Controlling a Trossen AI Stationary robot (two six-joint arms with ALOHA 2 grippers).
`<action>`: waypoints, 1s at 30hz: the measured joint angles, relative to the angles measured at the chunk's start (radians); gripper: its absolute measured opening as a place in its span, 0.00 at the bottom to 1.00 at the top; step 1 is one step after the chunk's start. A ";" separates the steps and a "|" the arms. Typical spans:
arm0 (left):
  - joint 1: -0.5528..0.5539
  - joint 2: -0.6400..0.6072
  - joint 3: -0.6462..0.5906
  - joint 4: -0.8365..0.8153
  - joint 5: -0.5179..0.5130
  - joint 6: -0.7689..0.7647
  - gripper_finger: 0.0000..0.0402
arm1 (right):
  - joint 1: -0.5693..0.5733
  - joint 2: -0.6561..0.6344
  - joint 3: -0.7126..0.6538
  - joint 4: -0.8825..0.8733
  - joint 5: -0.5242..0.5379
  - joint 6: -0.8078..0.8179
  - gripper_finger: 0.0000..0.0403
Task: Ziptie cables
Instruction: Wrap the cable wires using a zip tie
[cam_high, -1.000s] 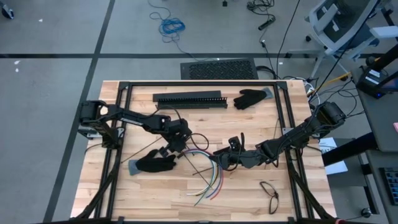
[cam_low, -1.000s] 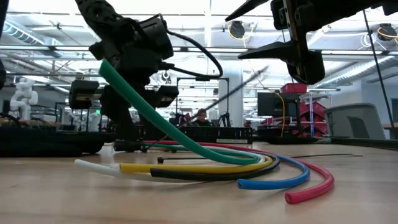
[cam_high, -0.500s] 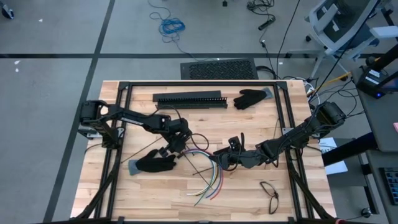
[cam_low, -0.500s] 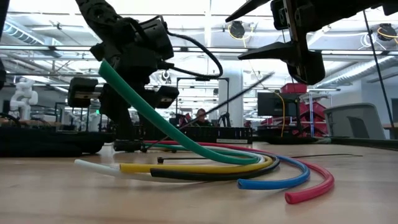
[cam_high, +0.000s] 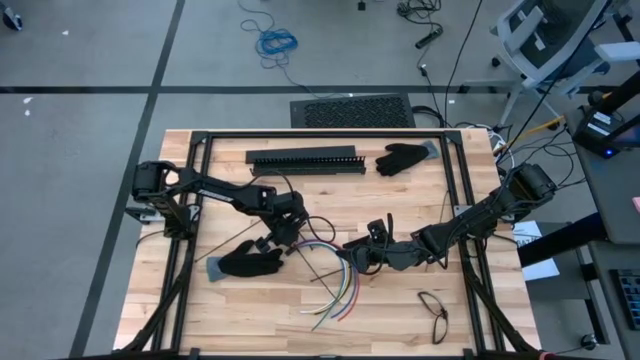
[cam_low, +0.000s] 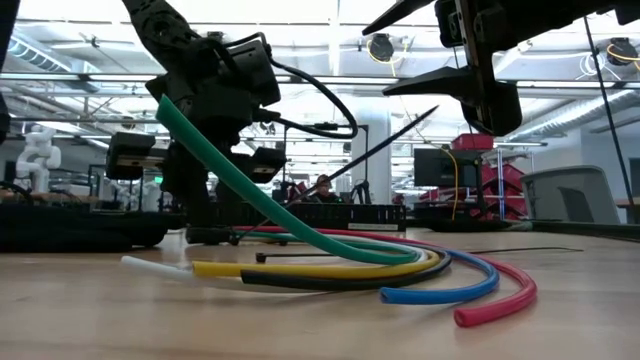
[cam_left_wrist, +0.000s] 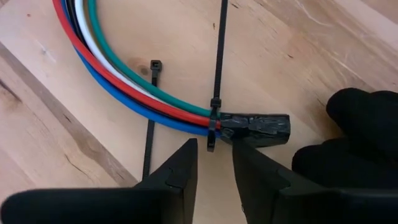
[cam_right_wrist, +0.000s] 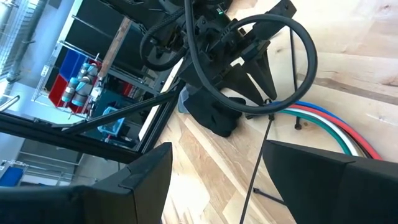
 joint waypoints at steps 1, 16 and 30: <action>0.000 0.000 0.000 0.000 0.000 0.000 0.22 | 0.000 0.000 0.000 0.000 0.000 -0.001 0.62; 0.000 0.000 0.000 0.046 -0.008 0.000 0.12 | 0.000 0.000 0.000 0.001 0.003 -0.008 0.62; -0.001 0.040 0.000 0.055 -0.005 0.020 0.12 | 0.000 0.000 0.000 0.001 0.003 -0.009 0.62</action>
